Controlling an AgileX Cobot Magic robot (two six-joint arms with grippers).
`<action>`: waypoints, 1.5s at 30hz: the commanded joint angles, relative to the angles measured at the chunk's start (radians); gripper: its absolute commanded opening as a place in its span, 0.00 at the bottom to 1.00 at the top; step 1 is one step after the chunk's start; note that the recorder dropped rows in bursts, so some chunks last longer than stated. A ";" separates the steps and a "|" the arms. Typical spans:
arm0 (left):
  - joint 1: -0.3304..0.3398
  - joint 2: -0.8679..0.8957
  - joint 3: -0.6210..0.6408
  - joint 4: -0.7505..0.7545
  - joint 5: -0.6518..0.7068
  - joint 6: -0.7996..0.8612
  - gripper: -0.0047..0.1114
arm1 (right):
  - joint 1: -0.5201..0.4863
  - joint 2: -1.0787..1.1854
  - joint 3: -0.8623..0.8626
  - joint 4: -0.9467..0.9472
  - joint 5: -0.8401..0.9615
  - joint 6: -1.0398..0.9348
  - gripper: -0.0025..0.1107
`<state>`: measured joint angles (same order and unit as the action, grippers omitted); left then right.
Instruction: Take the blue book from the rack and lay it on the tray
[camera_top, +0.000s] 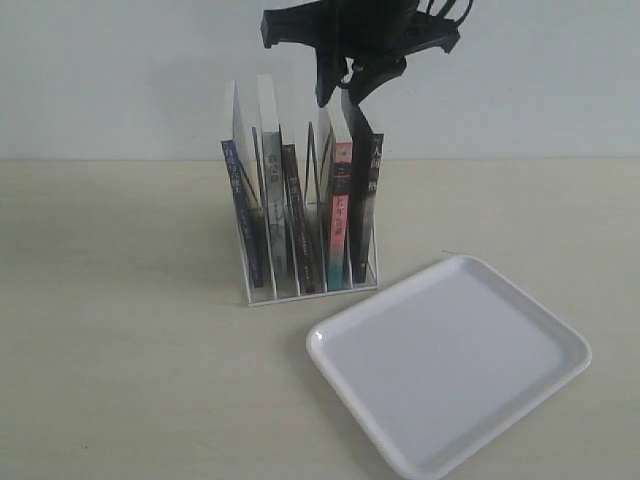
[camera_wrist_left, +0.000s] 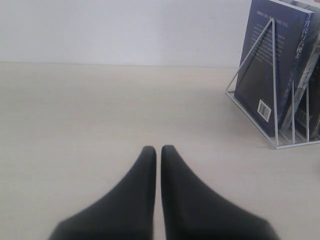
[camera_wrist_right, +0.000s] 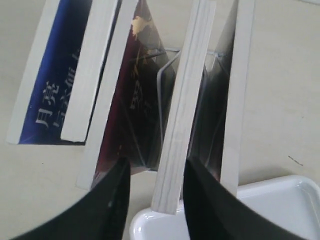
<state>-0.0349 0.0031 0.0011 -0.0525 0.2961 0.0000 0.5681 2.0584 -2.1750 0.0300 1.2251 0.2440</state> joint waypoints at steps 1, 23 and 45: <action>0.002 -0.003 -0.001 -0.004 -0.004 0.000 0.08 | 0.000 0.015 -0.001 -0.009 -0.004 0.008 0.33; 0.002 -0.003 -0.001 -0.004 -0.004 0.000 0.08 | 0.000 0.092 -0.001 -0.045 -0.004 0.020 0.33; 0.002 -0.003 -0.001 -0.004 -0.004 0.000 0.08 | 0.000 -0.003 -0.001 -0.043 -0.004 0.043 0.02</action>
<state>-0.0349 0.0031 0.0011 -0.0525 0.2961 0.0000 0.5681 2.1137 -2.1715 -0.0062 1.2462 0.2889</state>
